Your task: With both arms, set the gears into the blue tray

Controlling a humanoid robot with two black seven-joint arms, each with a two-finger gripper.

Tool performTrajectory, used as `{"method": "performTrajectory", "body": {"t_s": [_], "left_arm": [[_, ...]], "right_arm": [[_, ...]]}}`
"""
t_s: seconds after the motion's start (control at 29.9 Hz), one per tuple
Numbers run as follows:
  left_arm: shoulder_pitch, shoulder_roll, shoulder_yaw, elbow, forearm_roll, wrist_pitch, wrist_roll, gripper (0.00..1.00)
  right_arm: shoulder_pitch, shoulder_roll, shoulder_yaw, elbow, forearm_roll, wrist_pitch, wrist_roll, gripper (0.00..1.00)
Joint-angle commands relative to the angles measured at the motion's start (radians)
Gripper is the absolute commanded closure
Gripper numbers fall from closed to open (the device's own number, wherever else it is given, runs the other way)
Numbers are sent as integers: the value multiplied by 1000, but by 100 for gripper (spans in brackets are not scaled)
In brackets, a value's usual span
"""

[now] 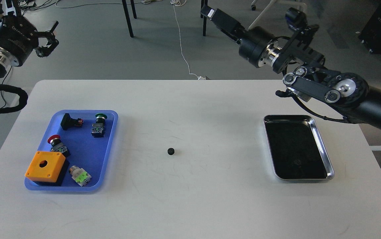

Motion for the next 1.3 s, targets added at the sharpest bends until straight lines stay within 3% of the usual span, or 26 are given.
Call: {"method": "performTrajectory", "body": {"t_s": [0.0,0.3,0.47,0.6,0.77,0.87,1.04,1.27], "left_arm": [[-18,3,0,-101,154,11,-1,1],[-29,3,1,-461,655,84,0,2],[-15,-67,4,-595,1064,84,-1,2],[-6,-199,85,-598,1397,130,-7,2],[22,-236,347,-587,1784,365,-7,7],[22,-239,475,-558,1904,462,-9,13],[26,-262,630,-456,1935,488,-15,26],[55,-252,644,-374,1967,505,-38,38]], "right_arm": [[-41,-81,34,-76,136,105,0,2],[-211,-183,73,-159,535,361,0,1],[-322,-208,150,-161,747,422,0,1],[-418,-213,228,-158,819,473,0,1],[-523,-211,311,-155,819,498,0,1],[-538,-213,313,-156,819,498,0,1],[-555,-219,313,-150,819,498,0,1],[-566,-213,314,-145,819,498,0,1]]}}
